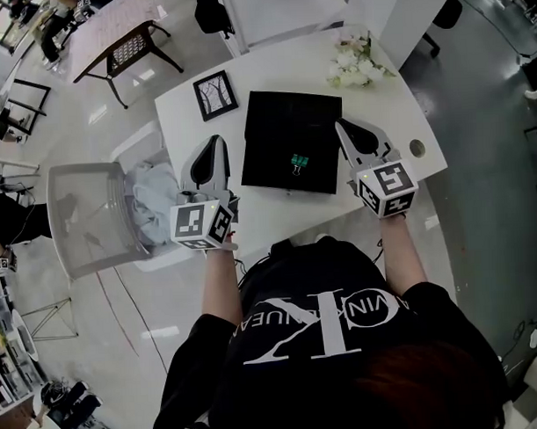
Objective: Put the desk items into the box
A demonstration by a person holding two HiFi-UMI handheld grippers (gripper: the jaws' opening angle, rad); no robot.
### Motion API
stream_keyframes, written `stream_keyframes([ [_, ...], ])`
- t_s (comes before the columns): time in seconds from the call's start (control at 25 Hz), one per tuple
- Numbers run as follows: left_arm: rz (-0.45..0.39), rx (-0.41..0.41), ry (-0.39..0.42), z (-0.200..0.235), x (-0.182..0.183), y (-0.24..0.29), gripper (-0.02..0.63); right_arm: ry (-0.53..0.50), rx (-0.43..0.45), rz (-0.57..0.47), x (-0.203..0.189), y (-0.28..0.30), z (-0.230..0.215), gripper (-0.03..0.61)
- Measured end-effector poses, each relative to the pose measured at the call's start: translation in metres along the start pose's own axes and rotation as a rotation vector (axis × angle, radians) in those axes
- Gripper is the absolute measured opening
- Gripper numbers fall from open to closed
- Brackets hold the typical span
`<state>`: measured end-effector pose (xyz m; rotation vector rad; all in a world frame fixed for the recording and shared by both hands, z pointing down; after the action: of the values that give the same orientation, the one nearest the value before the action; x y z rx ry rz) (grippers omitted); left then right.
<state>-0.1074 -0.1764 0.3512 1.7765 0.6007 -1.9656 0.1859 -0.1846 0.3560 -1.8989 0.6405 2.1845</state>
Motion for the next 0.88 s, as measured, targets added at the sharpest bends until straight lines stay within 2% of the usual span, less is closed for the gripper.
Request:
stream_keyframes([
  [0.6, 0.01, 0.03, -0.003, 0.0033, 0.0005, -0.0045, 0.009, 0.003, 0.005, 0.008, -0.0017, -0.0028, -0.0014, 0.015],
  [0.88, 0.022, 0.019, -0.006, -0.0008, -0.0026, -0.0051, 0.009, 0.003, 0.016, 0.006, -0.0014, -0.0017, 0.0013, 0.015],
])
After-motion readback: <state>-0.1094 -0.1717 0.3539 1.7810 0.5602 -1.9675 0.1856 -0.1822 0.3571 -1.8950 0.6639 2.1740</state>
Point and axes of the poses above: the fingertips, and each gripper's own axes: y forward along the fingers, z to its left, x out of its top, the point moved 7 cm from there along -y, backward along the fingers, and after that the axes turned 8 degrees about -x, right-handed, at the moved point
